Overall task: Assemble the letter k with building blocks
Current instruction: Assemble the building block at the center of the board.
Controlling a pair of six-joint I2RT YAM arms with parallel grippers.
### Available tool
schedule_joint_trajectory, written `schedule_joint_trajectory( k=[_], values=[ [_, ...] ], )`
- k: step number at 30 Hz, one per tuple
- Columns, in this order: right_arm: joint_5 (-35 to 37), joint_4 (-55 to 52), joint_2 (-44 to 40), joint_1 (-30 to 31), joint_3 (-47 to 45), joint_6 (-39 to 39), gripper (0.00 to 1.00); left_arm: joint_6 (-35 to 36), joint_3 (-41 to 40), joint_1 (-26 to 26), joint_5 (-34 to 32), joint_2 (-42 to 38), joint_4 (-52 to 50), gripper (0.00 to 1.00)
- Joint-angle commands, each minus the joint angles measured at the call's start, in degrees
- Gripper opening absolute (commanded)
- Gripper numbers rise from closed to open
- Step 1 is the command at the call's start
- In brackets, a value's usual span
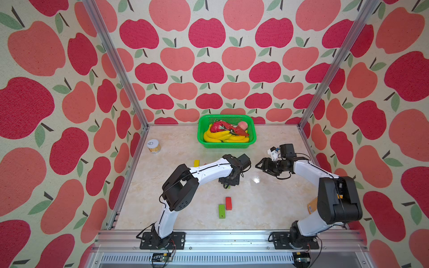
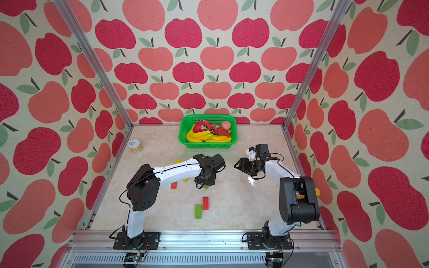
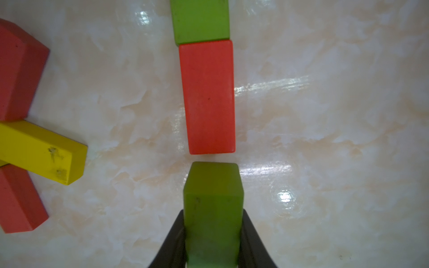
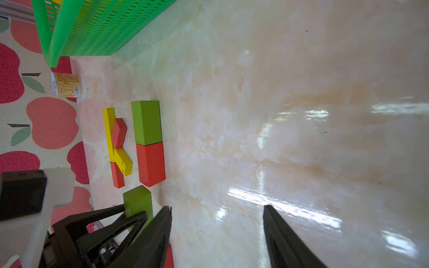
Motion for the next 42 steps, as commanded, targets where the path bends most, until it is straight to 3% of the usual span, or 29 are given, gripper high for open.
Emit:
schedule_joint_trajectory(
  k=[1,9,42],
  values=[
    [-1.79,0.31,0.89,-0.09,-1.26,-0.46,0.67,-2.62,0.14,0.12,0.64,1.34,-1.07,0.00],
    [-3.11,0.39,2.26,-0.10,-1.45,0.09,0.66,-5.82,-1.48,0.02,0.94,2.40,0.80,0.00],
    [-2.33,-0.62,3.68,-0.08,-0.84,-0.41,0.66,-3.41,0.78,2.20,2.97,5.88,1.91,0.00]
  ],
)
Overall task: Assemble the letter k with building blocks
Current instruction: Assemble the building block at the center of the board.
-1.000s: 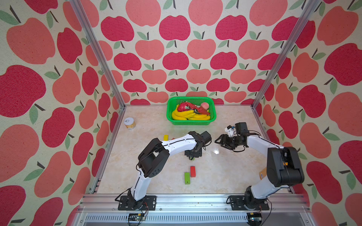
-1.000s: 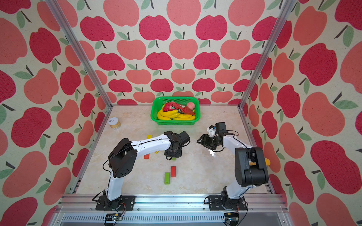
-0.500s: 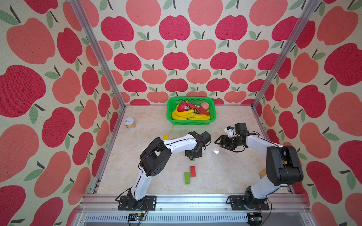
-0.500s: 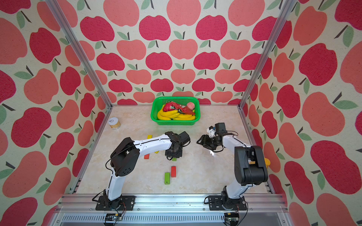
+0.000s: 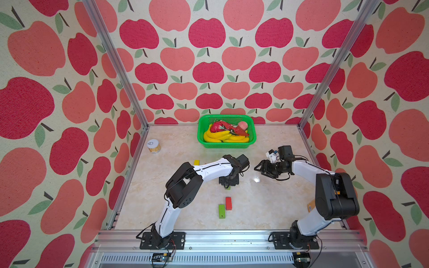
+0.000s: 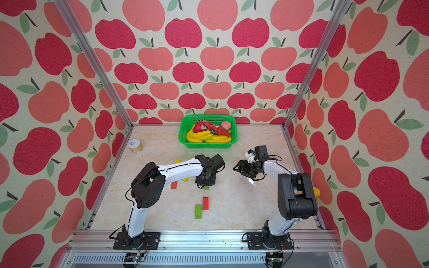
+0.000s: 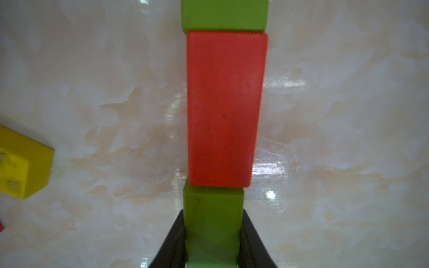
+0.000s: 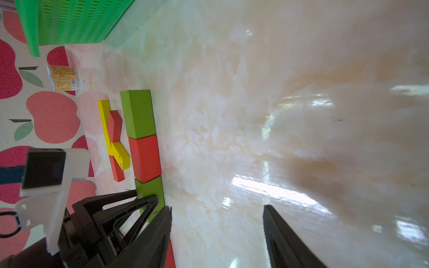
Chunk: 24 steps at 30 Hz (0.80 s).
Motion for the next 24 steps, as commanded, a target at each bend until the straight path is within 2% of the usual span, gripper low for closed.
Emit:
schedule_joint_trajectory(
  k=[1,12,21,24],
  values=[
    [-0.30,-0.75,0.92,-0.05,-0.03,-0.47,0.66,0.82,0.91,0.44,0.45,2.38,-0.13,0.00],
    [-0.55,-0.75,1.17,-0.17,0.04,-0.52,0.66,0.88,1.78,0.59,0.10,3.13,-1.18,0.01],
    [-0.62,-0.76,1.21,-0.18,-0.01,-0.50,0.67,1.34,2.69,0.83,-0.07,3.81,-1.77,0.07],
    [-0.57,-0.75,1.39,-0.12,-0.02,-0.57,0.66,1.43,3.06,0.83,-0.39,3.92,-2.49,0.23]
  ],
)
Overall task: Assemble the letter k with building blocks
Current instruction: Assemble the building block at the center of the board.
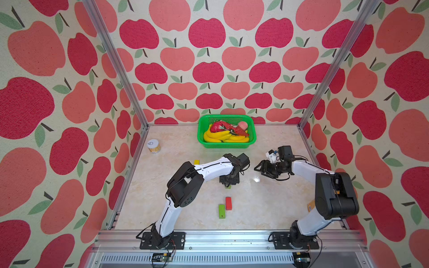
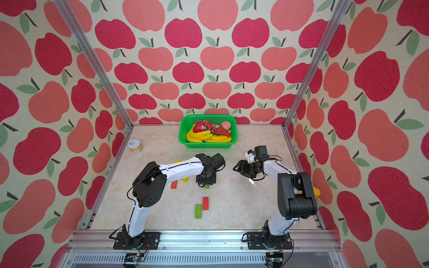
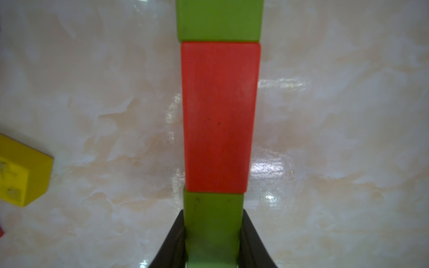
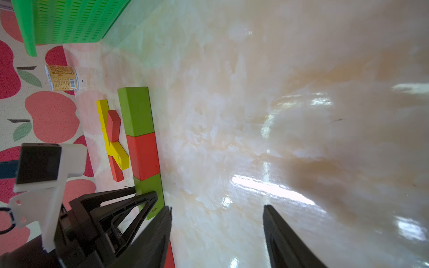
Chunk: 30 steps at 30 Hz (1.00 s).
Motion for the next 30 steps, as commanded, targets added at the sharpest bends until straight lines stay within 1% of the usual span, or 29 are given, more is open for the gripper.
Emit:
schedule_joint_trajectory(
  k=[1,3,4,8,12,17,22,25,28,30],
  values=[
    [-0.59,-0.69,1.01,-0.16,-0.03,-0.54,0.66,1.26,0.81,0.46,-0.48,2.46,-1.39,0.32],
    [-0.66,-0.77,1.08,-0.18,0.06,-0.51,0.66,1.34,0.64,0.46,-0.57,2.24,-1.12,0.46],
    [-0.68,-0.73,1.10,-0.18,0.06,-0.52,0.66,1.43,0.47,0.46,-0.66,1.98,-0.92,0.51],
    [-0.49,-0.73,1.13,-0.12,0.07,-0.52,0.66,2.09,0.20,0.28,-0.76,1.36,-0.05,0.61],
    [-0.24,-0.65,1.19,-0.18,-0.08,-0.71,0.66,3.78,-1.17,-0.61,-1.89,-0.54,2.55,0.66],
    [0.33,-1.17,2.01,-0.11,0.23,-0.77,0.66,6.79,-5.05,-2.24,-6.43,-7.67,7.96,0.69],
    [1.76,-3.13,0.75,0.49,1.01,-1.68,0.66,8.15,-8.34,-1.89,-10.01,-14.19,8.71,0.70],
    [2.42,-3.93,-0.49,1.47,1.22,-1.86,0.67,8.90,-12.06,-1.91,-9.41,-18.74,11.08,0.71],
    [1.06,-3.68,-1.97,2.17,1.46,-0.41,0.67,8.95,-15.54,-2.06,-8.97,-22.97,11.16,0.71],
    [1.63,-3.63,-2.99,3.13,1.91,0.03,0.67,9.68,-17.37,-2.09,-6.68,-25.26,10.50,0.71]
  ],
)
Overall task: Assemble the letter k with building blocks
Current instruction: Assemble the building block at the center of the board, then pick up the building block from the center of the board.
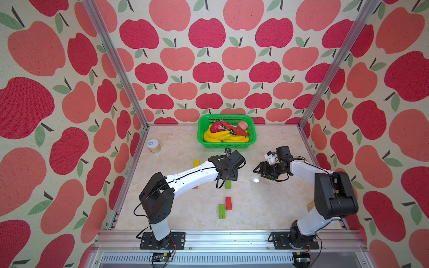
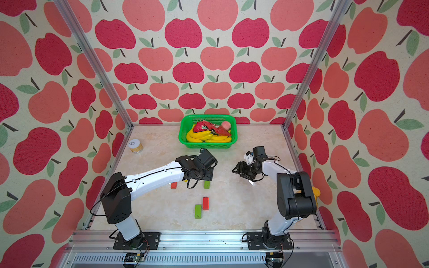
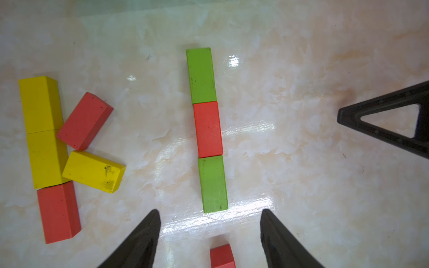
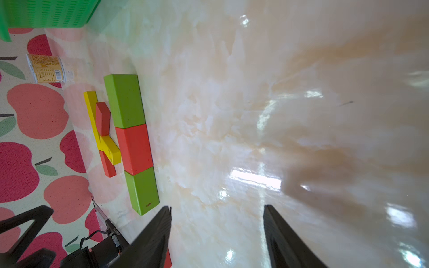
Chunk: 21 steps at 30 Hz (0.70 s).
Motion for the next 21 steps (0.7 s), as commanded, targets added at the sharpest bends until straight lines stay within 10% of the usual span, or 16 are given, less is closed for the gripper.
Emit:
schedule_joint_trajectory(
  k=[1,17,21],
  values=[
    [0.91,-1.38,-3.05,1.62,1.90,0.67,0.68,1.59,-2.94,-0.18,2.00,-2.61,-2.16,0.71],
    [-4.76,0.64,-3.94,4.77,-0.14,0.74,0.71,-17.04,-10.26,-13.59,10.37,-3.32,-14.10,0.68],
    [-5.77,2.50,-4.32,5.34,-2.70,1.15,0.99,-20.83,-10.29,-16.52,10.33,-1.28,-16.00,0.68]
  ],
)
